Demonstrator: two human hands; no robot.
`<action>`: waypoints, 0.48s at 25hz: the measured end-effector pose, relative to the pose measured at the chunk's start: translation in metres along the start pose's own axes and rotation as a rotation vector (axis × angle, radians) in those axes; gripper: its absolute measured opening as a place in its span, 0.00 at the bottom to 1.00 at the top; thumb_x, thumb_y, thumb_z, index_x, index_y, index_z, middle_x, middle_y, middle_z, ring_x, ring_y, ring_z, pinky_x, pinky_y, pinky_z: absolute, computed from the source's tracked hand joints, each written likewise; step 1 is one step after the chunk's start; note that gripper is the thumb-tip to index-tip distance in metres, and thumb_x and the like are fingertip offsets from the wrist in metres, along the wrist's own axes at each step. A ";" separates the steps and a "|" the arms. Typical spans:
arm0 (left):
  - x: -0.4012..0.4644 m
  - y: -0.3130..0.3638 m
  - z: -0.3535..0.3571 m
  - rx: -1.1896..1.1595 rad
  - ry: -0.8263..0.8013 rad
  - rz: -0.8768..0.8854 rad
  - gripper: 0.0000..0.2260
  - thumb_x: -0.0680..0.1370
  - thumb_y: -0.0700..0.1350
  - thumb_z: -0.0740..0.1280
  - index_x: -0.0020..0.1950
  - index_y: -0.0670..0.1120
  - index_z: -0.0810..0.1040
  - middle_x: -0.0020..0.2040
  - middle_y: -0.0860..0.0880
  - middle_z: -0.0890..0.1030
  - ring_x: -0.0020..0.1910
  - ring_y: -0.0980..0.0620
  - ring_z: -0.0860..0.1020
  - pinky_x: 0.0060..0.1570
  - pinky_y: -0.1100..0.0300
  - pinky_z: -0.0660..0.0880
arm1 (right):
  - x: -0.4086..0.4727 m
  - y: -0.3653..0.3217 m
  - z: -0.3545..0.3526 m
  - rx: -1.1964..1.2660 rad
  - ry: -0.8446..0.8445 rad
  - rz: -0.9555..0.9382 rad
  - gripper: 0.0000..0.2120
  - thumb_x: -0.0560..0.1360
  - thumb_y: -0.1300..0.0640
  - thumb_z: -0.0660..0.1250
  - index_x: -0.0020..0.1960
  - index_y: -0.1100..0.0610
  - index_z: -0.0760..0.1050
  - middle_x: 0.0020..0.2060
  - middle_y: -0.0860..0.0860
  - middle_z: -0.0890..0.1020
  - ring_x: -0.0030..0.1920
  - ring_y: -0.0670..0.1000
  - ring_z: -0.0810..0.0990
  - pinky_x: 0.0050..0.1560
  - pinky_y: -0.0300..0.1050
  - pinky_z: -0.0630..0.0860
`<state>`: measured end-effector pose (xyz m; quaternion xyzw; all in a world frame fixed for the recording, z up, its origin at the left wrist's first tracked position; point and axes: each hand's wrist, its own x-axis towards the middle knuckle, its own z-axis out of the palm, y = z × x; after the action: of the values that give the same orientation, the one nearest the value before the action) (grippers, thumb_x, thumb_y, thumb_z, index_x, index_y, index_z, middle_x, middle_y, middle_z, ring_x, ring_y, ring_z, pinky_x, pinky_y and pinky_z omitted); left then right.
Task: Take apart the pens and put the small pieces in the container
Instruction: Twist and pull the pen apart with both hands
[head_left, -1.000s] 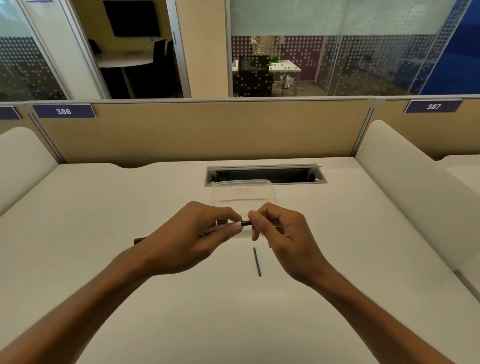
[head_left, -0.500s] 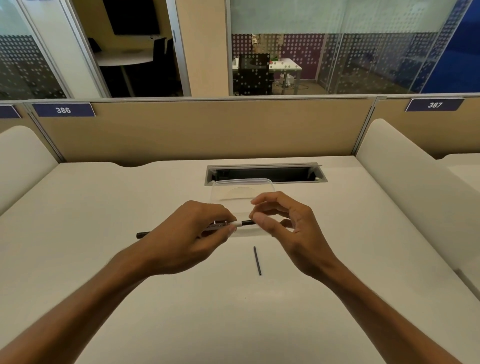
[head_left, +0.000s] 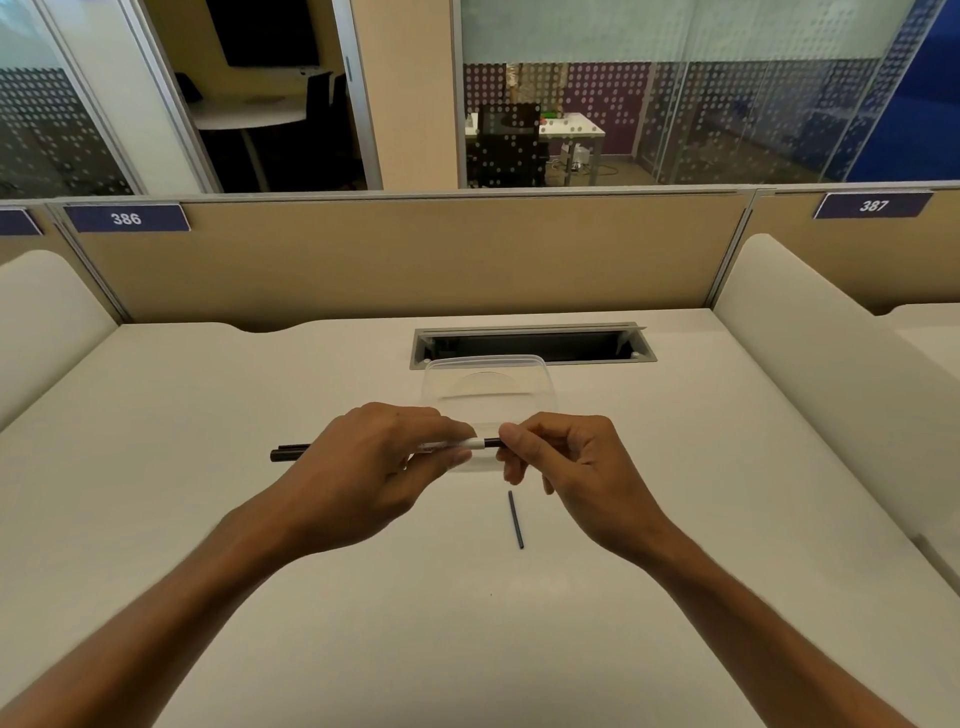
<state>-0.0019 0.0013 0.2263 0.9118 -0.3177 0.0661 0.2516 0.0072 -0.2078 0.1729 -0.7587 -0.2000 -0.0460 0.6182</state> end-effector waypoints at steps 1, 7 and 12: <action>0.000 -0.001 -0.001 -0.014 0.002 -0.014 0.12 0.78 0.50 0.64 0.57 0.49 0.82 0.39 0.61 0.77 0.35 0.58 0.75 0.35 0.63 0.69 | 0.000 -0.001 -0.001 -0.010 -0.006 0.000 0.11 0.74 0.45 0.65 0.43 0.50 0.82 0.35 0.43 0.84 0.39 0.44 0.83 0.38 0.29 0.74; 0.000 -0.001 -0.001 -0.042 -0.008 -0.076 0.11 0.76 0.53 0.65 0.49 0.48 0.81 0.35 0.60 0.77 0.32 0.55 0.76 0.33 0.66 0.68 | 0.001 -0.007 -0.008 -0.111 -0.053 -0.015 0.05 0.71 0.45 0.70 0.47 0.42 0.79 0.45 0.37 0.84 0.49 0.39 0.81 0.42 0.28 0.75; -0.001 0.001 -0.001 -0.040 0.016 -0.065 0.11 0.77 0.53 0.65 0.50 0.47 0.81 0.38 0.53 0.81 0.35 0.53 0.77 0.35 0.60 0.74 | 0.002 -0.003 -0.003 -0.101 0.044 0.036 0.15 0.76 0.43 0.62 0.38 0.51 0.80 0.34 0.45 0.84 0.42 0.43 0.82 0.41 0.32 0.71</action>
<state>-0.0030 0.0016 0.2271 0.9159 -0.2871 0.0589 0.2741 0.0085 -0.2092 0.1773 -0.7914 -0.1699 -0.0615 0.5840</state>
